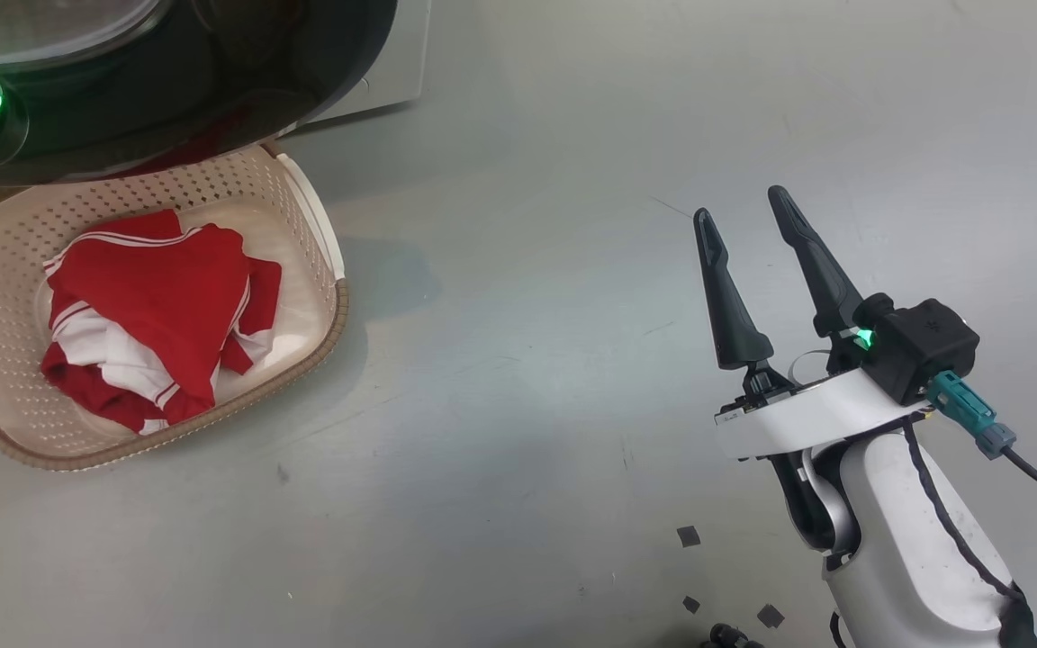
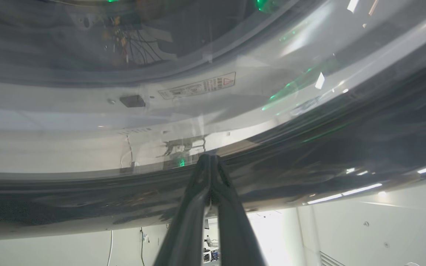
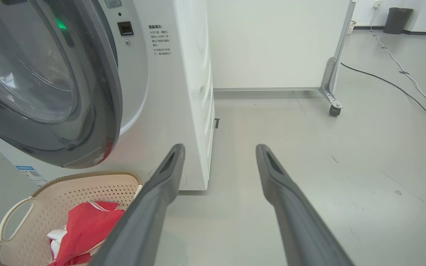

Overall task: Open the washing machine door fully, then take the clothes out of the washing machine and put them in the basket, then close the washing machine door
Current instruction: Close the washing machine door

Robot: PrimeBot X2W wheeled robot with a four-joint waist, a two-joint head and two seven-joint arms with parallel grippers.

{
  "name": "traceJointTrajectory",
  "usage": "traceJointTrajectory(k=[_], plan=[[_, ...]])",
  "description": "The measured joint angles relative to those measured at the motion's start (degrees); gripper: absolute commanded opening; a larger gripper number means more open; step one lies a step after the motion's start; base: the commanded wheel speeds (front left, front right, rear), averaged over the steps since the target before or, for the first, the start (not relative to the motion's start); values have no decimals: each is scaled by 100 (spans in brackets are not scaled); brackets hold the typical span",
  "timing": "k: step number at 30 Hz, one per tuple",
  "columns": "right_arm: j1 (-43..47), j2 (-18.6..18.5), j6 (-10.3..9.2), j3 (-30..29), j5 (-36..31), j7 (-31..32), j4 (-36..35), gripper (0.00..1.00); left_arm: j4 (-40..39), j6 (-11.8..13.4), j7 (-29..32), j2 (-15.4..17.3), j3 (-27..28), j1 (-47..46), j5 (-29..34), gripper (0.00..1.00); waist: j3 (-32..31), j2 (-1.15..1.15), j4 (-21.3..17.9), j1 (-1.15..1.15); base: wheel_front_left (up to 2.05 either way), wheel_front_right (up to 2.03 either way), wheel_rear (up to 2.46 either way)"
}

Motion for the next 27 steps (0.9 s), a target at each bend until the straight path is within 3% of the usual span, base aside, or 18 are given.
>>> traceJointTrajectory(k=[8, 17, 26, 27], plan=[[1, 1, -1, -74, -18, 0, 42, 100, 194, -354, 109, -154, 11, 167, -59, 0, -145, 0, 204, 0, 0, 0, 0], [55, 0, -16, -222, -65, 0, 154, 100, 332, -655, 87, -490, 258, 1116, -221, 0, -441, 0, 544, 0, 0, 0, 0], [253, -1, -14, -294, -101, -1, 281, 100, 245, -702, -132, -714, 570, 2192, -249, 0, -835, 0, 825, 0, 0, 0, 0], [286, 0, -11, -292, -105, -1, 300, 100, 208, -702, -141, -710, 569, 2313, -177, 9, -885, 0, 851, 0, 0, 0, 0]])
